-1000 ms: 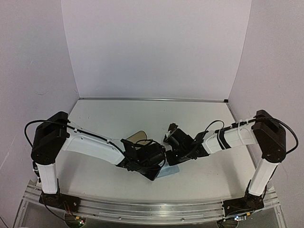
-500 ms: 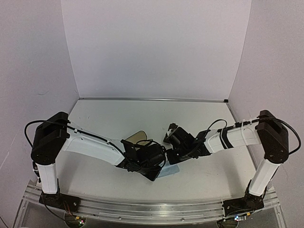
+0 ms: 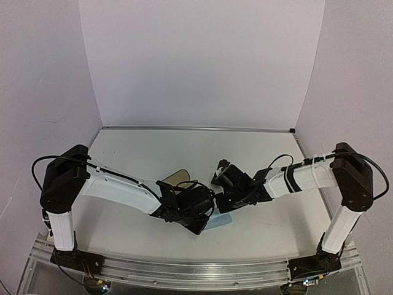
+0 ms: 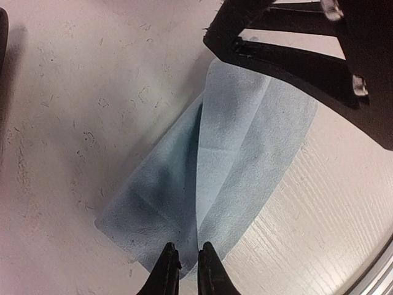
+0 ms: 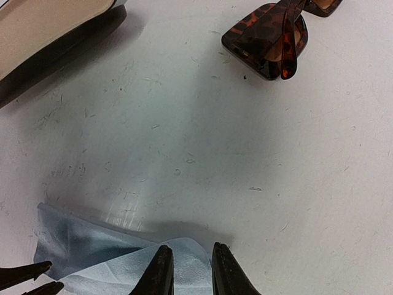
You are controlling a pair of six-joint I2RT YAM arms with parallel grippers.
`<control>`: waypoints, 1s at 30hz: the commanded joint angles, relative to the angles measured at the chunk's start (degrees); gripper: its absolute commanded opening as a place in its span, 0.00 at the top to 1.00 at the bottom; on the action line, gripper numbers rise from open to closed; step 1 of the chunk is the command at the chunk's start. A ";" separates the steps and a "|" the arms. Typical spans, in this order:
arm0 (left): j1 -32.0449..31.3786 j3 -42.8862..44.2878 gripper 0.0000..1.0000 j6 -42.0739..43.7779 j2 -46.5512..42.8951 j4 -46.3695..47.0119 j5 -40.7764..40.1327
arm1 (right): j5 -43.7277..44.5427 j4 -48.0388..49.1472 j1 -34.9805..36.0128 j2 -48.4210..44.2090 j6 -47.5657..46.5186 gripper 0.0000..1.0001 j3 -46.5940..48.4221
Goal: Organize the sunglasses
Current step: Fold the glasses cleaning cloth at the center of the board.
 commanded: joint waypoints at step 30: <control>-2.73 -5.46 0.88 2.58 -10.42 6.74 -7.34 | -0.27 -0.42 0.24 -2.94 0.95 0.76 3.59</control>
